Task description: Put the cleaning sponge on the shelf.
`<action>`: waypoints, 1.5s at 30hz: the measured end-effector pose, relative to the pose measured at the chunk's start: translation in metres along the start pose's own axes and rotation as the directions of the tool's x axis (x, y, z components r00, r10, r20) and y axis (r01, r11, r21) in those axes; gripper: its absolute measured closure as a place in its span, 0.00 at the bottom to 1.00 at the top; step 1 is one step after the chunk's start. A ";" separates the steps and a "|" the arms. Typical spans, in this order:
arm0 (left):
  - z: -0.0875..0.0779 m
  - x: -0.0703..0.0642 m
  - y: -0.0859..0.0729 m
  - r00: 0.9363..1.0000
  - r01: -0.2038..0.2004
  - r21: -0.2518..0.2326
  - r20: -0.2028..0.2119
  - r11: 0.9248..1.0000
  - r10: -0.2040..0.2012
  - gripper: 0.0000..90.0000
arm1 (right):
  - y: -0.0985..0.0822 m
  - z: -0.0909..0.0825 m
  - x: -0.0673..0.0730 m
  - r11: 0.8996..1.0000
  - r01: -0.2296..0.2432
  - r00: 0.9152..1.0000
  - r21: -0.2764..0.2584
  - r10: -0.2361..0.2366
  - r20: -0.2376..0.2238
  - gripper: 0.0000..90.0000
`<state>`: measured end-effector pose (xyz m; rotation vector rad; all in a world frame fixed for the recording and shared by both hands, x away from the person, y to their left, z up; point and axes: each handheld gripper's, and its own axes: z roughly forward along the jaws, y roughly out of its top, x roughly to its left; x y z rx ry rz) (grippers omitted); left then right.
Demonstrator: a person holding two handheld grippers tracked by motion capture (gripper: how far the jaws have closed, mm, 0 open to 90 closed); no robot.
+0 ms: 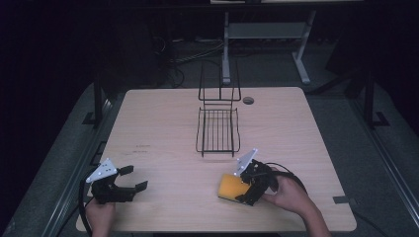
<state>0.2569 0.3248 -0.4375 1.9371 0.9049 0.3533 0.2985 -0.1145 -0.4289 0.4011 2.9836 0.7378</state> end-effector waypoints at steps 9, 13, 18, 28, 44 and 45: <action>0.000 0.000 0.000 1.000 -0.001 0.000 0.001 1.000 0.001 0.16 | 0.001 0.006 0.001 1.000 0.003 1.000 0.020 -0.003 0.004 0.16; 0.000 0.000 0.000 1.000 0.000 -0.001 0.001 1.000 0.000 0.16 | 0.001 0.011 0.001 1.000 -0.002 1.000 0.025 0.002 -0.007 0.16; 0.000 0.000 0.000 1.000 -0.002 -0.001 0.001 1.000 0.002 0.16 | 0.001 0.016 0.000 0.999 -0.004 1.000 0.033 0.005 -0.014 0.16; -0.001 0.000 0.000 1.000 0.003 -0.006 -0.002 1.000 -0.003 0.16 | 0.002 0.021 0.001 0.999 -0.001 1.000 0.033 0.001 -0.003 0.17; -0.002 0.001 0.000 1.000 0.001 -0.005 -0.001 1.000 -0.001 0.16 | 0.003 0.027 0.004 0.998 0.019 1.000 0.059 -0.021 0.019 0.22; -0.002 0.001 0.000 1.000 0.002 -0.006 -0.002 1.000 -0.002 0.16 | 0.003 0.026 0.004 0.998 0.020 1.000 0.059 -0.021 0.013 0.23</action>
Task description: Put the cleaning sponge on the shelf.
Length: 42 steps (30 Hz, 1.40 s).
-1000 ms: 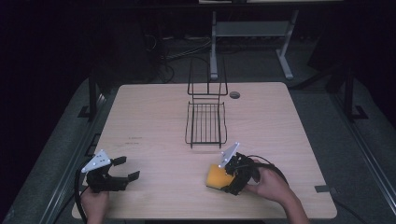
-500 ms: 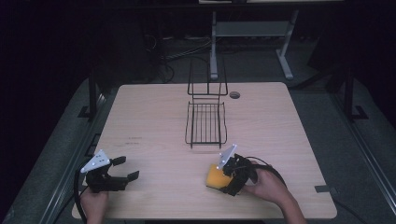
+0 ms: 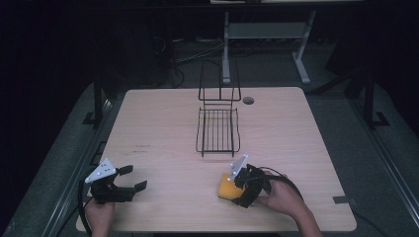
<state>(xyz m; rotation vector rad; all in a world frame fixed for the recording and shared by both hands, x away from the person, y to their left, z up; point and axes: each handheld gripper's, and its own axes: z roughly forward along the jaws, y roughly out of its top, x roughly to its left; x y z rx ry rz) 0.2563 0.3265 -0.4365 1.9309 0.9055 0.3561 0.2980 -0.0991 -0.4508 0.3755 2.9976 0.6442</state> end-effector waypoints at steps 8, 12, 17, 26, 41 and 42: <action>0.000 0.000 0.000 1.000 0.003 -0.003 -0.001 1.000 -0.003 0.16 | 0.000 -0.003 -0.001 1.000 -0.002 1.000 -0.005 0.002 -0.005 0.24; 0.000 0.000 0.000 1.000 0.000 -0.001 0.000 1.000 0.000 0.16 | 0.001 -0.008 -0.002 1.000 -0.006 1.000 -0.026 0.006 -0.012 0.24; 0.000 -0.001 0.000 1.000 -0.002 -0.002 0.001 1.000 0.002 0.16 | 0.006 -0.016 -0.004 0.999 0.009 1.000 -0.034 -0.009 -0.006 0.24; 0.000 -0.001 0.000 1.000 -0.003 -0.003 0.000 1.000 0.003 0.16 | 0.014 -0.025 -0.014 0.999 0.010 0.999 -0.046 -0.012 -0.030 0.24; 0.000 -0.001 0.001 1.000 -0.002 -0.006 0.001 1.000 0.002 0.16 | 0.023 -0.030 -0.031 0.999 0.008 0.999 -0.050 -0.011 -0.049 0.24; 0.000 0.000 0.001 1.000 -0.003 -0.005 0.000 1.000 0.003 0.16 | 0.023 -0.031 -0.032 0.999 0.007 0.999 -0.051 -0.010 -0.047 0.24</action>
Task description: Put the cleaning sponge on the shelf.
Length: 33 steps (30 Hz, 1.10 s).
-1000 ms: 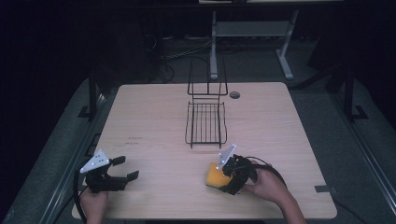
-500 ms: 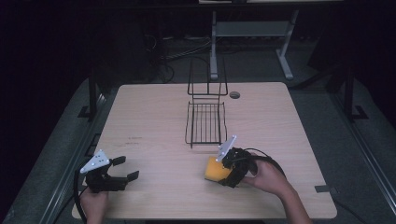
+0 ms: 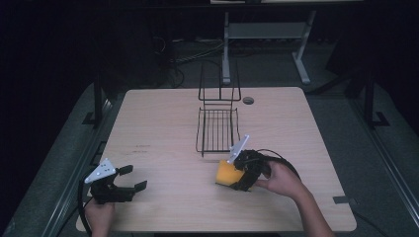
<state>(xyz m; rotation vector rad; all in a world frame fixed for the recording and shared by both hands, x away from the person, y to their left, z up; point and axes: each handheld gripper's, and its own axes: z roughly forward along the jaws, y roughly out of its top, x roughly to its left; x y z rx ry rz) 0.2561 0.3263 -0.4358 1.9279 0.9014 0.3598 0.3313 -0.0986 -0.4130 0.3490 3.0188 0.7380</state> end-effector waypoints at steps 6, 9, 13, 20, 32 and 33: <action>0.000 0.000 0.000 1.000 0.002 -0.002 0.000 1.000 -0.002 0.16 | 0.004 -0.003 -0.006 1.000 -0.001 1.000 -0.007 0.001 -0.006 0.24; 0.000 0.000 0.000 1.000 0.000 -0.001 0.000 1.000 0.000 0.16 | 0.005 -0.003 -0.008 1.000 -0.009 1.000 -0.005 0.009 -0.011 0.24; 0.000 0.000 0.000 1.000 0.002 -0.002 0.002 1.000 -0.002 0.16 | 0.009 -0.001 -0.012 1.000 0.008 1.000 0.006 -0.007 -0.016 0.24; -0.001 0.000 0.000 1.000 0.002 -0.002 0.002 1.000 -0.002 0.16 | 0.014 -0.002 -0.019 1.000 0.002 1.000 0.004 -0.002 -0.029 0.24; -0.001 0.001 -0.001 1.000 0.011 -0.010 0.000 1.000 -0.011 0.16 | 0.025 -0.004 -0.027 1.000 0.008 1.000 -0.008 -0.008 -0.029 0.24; -0.001 0.001 -0.001 1.000 0.011 -0.010 0.000 1.000 -0.011 0.16 | 0.027 -0.004 -0.028 1.000 0.009 1.000 -0.003 -0.009 -0.030 0.24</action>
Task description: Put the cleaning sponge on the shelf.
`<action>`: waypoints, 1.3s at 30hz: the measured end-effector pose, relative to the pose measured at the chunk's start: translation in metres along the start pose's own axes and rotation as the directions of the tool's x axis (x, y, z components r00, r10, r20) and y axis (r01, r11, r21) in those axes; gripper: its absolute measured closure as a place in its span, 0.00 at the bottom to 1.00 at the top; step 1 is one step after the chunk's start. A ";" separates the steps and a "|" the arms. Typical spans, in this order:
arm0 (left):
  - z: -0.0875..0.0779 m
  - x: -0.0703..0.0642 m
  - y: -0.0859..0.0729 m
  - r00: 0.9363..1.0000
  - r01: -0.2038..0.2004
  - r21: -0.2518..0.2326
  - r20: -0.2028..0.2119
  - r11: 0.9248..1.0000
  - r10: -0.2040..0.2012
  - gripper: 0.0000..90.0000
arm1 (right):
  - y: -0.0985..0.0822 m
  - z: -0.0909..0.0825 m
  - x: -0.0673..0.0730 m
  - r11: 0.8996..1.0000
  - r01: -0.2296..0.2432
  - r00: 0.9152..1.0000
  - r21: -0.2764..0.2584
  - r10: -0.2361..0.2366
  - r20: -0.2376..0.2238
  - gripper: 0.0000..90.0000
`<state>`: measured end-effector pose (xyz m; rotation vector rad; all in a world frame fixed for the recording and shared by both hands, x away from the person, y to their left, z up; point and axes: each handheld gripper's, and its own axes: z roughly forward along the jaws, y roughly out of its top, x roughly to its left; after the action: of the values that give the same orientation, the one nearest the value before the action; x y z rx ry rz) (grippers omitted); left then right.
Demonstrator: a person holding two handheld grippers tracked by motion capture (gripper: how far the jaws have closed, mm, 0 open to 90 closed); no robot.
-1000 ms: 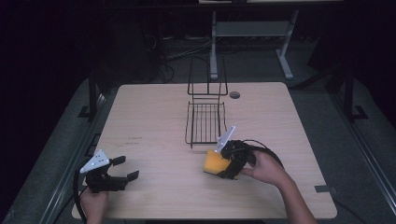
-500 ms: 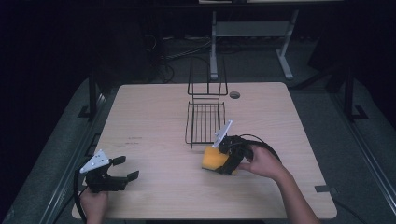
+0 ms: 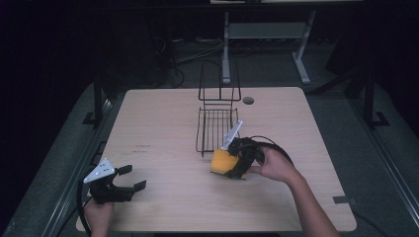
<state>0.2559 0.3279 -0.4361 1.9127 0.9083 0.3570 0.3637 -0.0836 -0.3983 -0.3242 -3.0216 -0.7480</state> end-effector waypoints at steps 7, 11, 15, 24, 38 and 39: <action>-0.001 0.001 0.000 1.000 0.002 0.000 0.000 1.000 -0.002 0.16 | 0.006 -0.002 -0.008 1.000 0.007 1.000 -0.012 -0.007 0.000 0.24; -0.001 0.001 0.000 1.000 0.002 -0.001 -0.001 1.000 -0.002 0.16 | 0.011 -0.003 -0.012 1.000 0.009 1.000 -0.006 -0.009 0.000 0.24; -0.001 0.001 0.000 1.000 0.002 -0.002 0.000 1.000 -0.002 0.16 | 0.016 -0.005 -0.016 1.000 0.010 1.000 -0.015 -0.010 0.000 0.24; -0.001 0.001 0.000 1.000 0.002 -0.003 0.001 1.000 -0.002 0.16 | 0.027 -0.005 -0.030 1.000 0.021 1.000 -0.008 -0.021 -0.001 0.24; -0.001 0.001 0.000 1.000 0.004 -0.008 0.002 1.000 -0.004 0.16 | 0.038 0.006 -0.050 1.000 -0.004 1.000 0.020 0.004 -0.030 0.24; -0.001 0.001 0.000 1.000 0.005 -0.009 0.002 1.000 -0.005 0.16 | 0.039 0.007 -0.051 1.000 -0.006 0.999 0.023 0.007 -0.031 0.24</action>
<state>0.2562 0.3293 -0.4355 1.9023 0.9085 0.3559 0.4218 -0.0572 -0.3895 -0.3184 -2.9962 -0.7105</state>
